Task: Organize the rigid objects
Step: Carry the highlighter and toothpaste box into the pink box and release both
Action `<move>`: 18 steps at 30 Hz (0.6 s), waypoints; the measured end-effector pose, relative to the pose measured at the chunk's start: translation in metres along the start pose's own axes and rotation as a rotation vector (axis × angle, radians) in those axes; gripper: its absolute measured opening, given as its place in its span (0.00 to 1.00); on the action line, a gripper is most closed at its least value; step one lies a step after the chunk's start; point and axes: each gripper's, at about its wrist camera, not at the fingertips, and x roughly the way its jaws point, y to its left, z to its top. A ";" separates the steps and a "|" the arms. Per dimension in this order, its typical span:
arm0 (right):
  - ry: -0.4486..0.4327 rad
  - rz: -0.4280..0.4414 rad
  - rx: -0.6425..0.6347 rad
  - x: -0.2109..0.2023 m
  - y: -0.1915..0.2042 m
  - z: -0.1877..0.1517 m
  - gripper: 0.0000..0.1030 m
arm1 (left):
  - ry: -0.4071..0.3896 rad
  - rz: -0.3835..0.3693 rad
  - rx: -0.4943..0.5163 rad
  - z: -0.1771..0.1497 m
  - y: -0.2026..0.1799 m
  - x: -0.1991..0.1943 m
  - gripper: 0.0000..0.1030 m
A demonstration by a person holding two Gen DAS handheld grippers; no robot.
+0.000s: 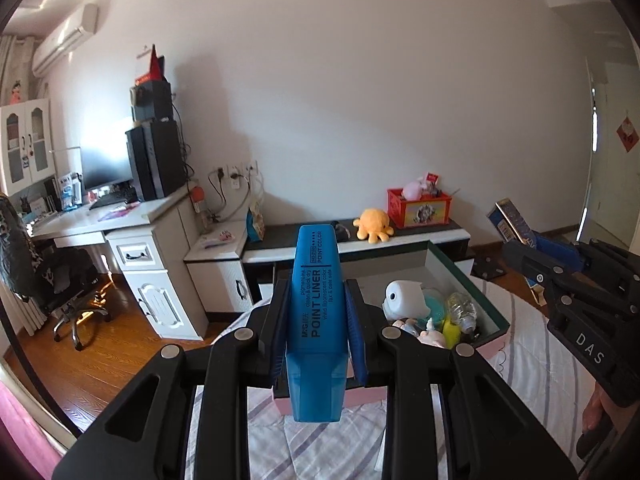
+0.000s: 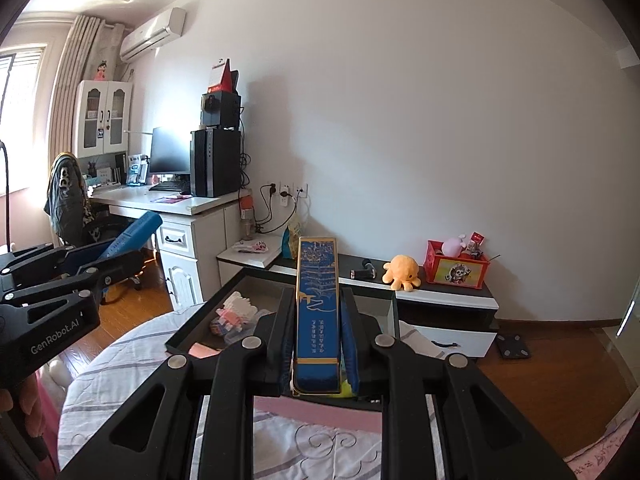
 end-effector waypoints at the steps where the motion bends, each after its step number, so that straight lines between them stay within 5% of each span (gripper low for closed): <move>1: 0.022 0.005 0.002 0.015 -0.004 0.002 0.21 | 0.040 -0.017 0.004 0.003 0.000 0.020 0.26; 6: 0.165 0.042 0.025 0.097 -0.022 -0.002 0.21 | 0.185 -0.026 0.032 0.010 -0.003 0.104 0.26; 10: 0.267 -0.024 0.023 0.145 -0.037 -0.017 0.21 | 0.281 -0.010 0.056 0.004 -0.008 0.153 0.26; 18: 0.372 -0.014 0.056 0.184 -0.052 -0.041 0.21 | 0.302 0.028 0.110 -0.002 -0.020 0.175 0.29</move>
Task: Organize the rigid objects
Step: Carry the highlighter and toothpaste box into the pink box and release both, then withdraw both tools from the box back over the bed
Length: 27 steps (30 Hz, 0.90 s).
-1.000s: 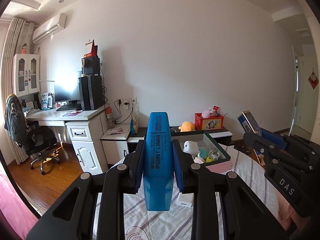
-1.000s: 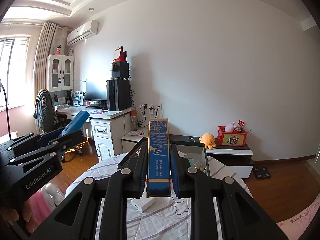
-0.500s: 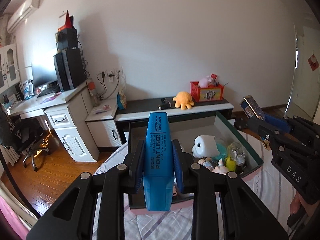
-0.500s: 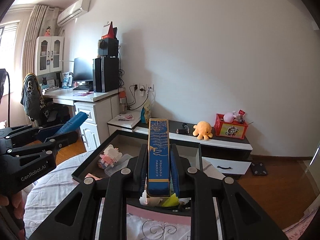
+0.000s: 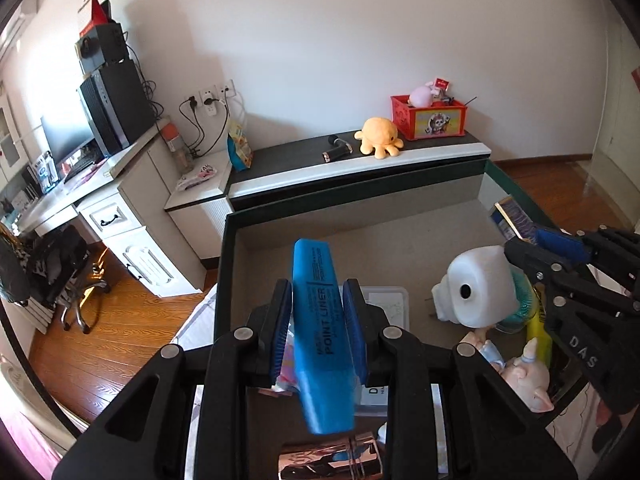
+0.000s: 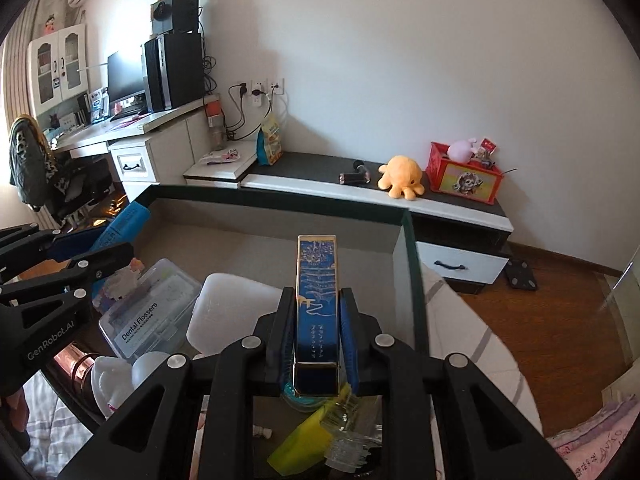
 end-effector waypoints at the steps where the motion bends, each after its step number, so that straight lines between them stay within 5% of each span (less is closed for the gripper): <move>1: 0.001 -0.006 -0.002 0.002 0.000 0.000 0.21 | -0.002 0.006 0.008 -0.001 -0.002 0.000 0.30; 4: -0.002 0.000 0.010 0.005 -0.003 0.002 0.26 | 0.000 0.002 -0.002 -0.001 -0.001 -0.002 0.36; 6: -0.007 -0.012 0.023 0.000 -0.004 0.002 0.56 | -0.012 -0.014 -0.015 -0.003 0.000 -0.009 0.57; 9: -0.052 0.002 0.030 -0.019 -0.001 0.000 0.75 | -0.036 -0.002 -0.019 -0.008 0.000 -0.026 0.67; 12: -0.090 0.010 0.032 -0.044 0.003 0.000 0.78 | -0.090 -0.005 -0.046 -0.015 0.004 -0.056 0.85; 17: -0.169 -0.009 0.062 -0.105 0.011 -0.009 0.84 | -0.236 0.025 -0.110 -0.039 0.013 -0.131 1.00; 21: -0.257 -0.012 0.069 -0.168 0.023 -0.026 1.00 | -0.364 0.053 -0.159 -0.068 0.018 -0.201 1.00; 27: -0.373 -0.008 0.055 -0.256 0.051 -0.064 1.00 | -0.466 0.093 -0.192 -0.119 0.021 -0.278 1.00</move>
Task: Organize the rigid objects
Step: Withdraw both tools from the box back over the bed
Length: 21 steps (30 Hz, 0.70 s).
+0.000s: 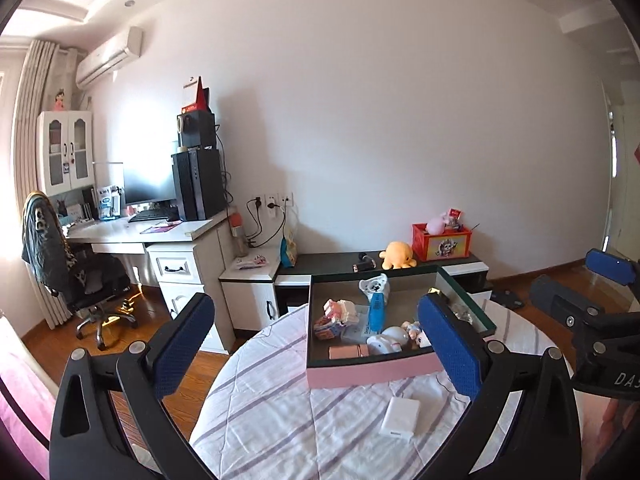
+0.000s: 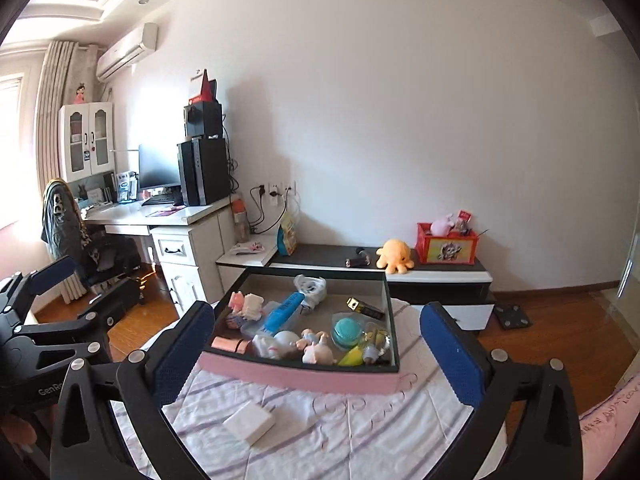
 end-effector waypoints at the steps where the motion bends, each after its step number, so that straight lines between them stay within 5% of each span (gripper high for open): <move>1: -0.022 -0.009 -0.005 -0.017 0.005 -0.003 1.00 | 0.002 0.000 -0.008 -0.002 0.005 -0.011 1.00; 12: -0.137 -0.034 -0.017 -0.115 0.038 -0.024 1.00 | -0.097 -0.003 -0.031 -0.016 0.021 -0.106 1.00; 21: -0.166 -0.061 -0.038 -0.142 0.046 -0.027 1.00 | -0.113 0.000 -0.020 -0.020 0.015 -0.123 1.00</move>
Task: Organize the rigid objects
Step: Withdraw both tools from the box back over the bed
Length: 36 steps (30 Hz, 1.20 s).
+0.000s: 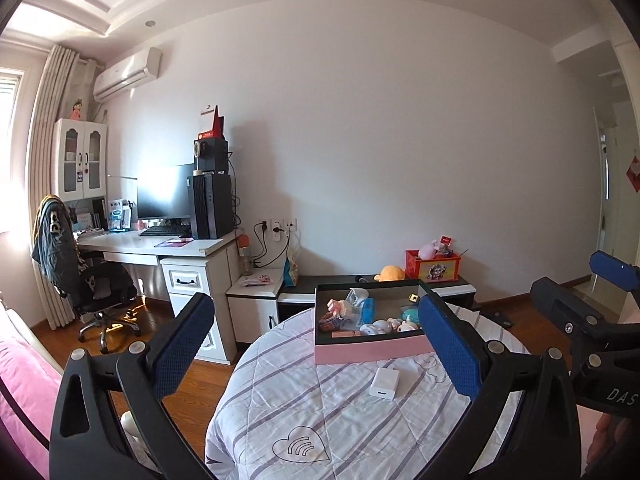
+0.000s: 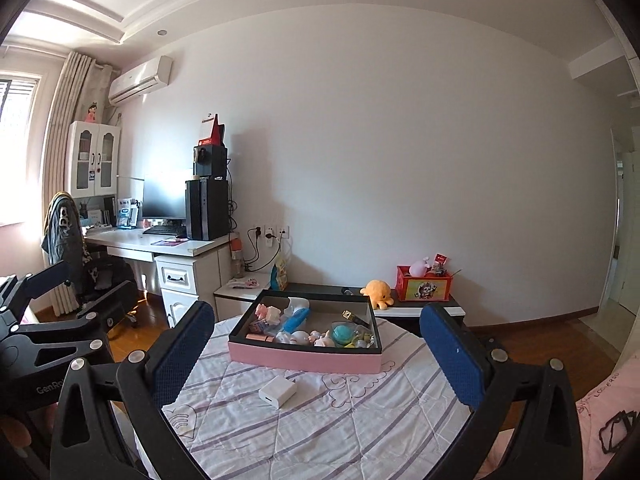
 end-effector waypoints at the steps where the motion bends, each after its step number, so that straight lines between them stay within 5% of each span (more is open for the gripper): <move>1: -0.002 -0.001 -0.002 -0.002 0.000 -0.001 1.00 | -0.006 0.002 -0.001 0.000 -0.001 -0.002 1.00; 19: 0.068 -0.020 0.029 0.022 -0.023 -0.018 1.00 | 0.087 -0.047 0.044 -0.014 -0.024 0.027 1.00; 36: 0.282 -0.072 0.119 0.127 -0.090 -0.078 1.00 | 0.460 -0.144 0.165 -0.095 -0.088 0.171 1.00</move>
